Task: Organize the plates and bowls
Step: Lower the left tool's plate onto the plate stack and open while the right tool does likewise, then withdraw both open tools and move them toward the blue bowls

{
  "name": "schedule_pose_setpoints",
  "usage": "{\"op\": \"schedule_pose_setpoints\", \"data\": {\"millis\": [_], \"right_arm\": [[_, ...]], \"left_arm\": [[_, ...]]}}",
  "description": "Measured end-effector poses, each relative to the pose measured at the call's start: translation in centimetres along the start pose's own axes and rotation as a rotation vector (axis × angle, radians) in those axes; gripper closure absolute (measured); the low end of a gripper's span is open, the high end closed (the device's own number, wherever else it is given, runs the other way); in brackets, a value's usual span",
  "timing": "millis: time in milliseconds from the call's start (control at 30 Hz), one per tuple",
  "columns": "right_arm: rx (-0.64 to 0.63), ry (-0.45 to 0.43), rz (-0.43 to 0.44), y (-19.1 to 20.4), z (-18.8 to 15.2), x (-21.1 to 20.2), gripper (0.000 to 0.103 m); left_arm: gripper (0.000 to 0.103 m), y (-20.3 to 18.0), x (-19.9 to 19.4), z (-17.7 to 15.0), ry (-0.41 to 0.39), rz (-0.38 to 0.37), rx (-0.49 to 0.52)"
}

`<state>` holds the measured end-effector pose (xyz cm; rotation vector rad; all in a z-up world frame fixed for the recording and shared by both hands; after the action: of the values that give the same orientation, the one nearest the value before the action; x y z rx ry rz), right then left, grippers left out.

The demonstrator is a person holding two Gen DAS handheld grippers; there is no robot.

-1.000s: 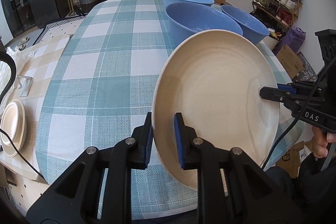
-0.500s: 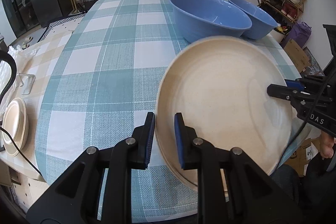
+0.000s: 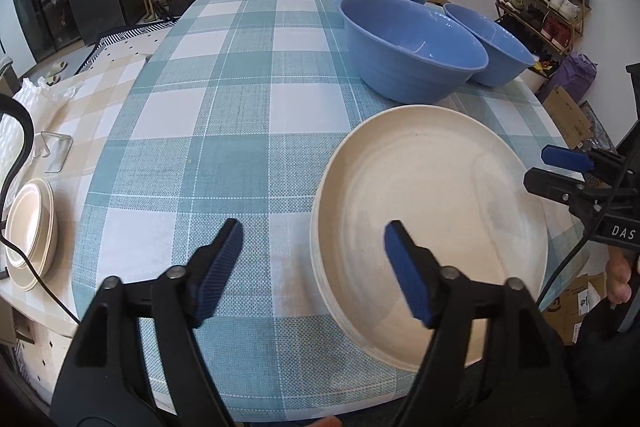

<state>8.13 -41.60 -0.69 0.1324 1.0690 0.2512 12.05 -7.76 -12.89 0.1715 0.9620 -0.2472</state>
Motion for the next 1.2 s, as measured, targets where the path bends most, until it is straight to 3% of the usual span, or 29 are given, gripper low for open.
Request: {"op": "schedule_pose_setpoints", "data": {"millis": [167, 533, 667, 1200], "right_arm": [[0.015, -0.006, 0.021, -0.3, 0.1, -0.3, 0.021], [0.076, -0.058, 0.072, -1.8, 0.9, -2.7, 0.019], [0.098, -0.088, 0.082, -2.7, 1.7, -4.2, 0.019], [0.152, -0.206, 0.031, -7.4, 5.0, -11.2, 0.019]], "left_arm": [[0.026, -0.3, -0.2, 0.1, 0.001, 0.006, 0.007], [0.019, 0.1, -1.9, 1.2, -0.028, 0.037, 0.006], [0.003, 0.2, -3.3, 2.2, -0.058, 0.041, 0.009], [0.002, -0.7, -9.3, 9.1, -0.148, 0.105, 0.070]]}}
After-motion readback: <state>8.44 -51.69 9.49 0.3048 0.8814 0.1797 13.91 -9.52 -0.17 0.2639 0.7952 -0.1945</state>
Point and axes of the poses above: each gripper's, at about its wrist camera, not at the fingertips, and x roughly the way its jaws point, y to its left, z to its top, the point moved 5 cm from there along x, roughly the way its jaws point, and after that the axes turned 12 degrees about x, right-handed, at the moved point
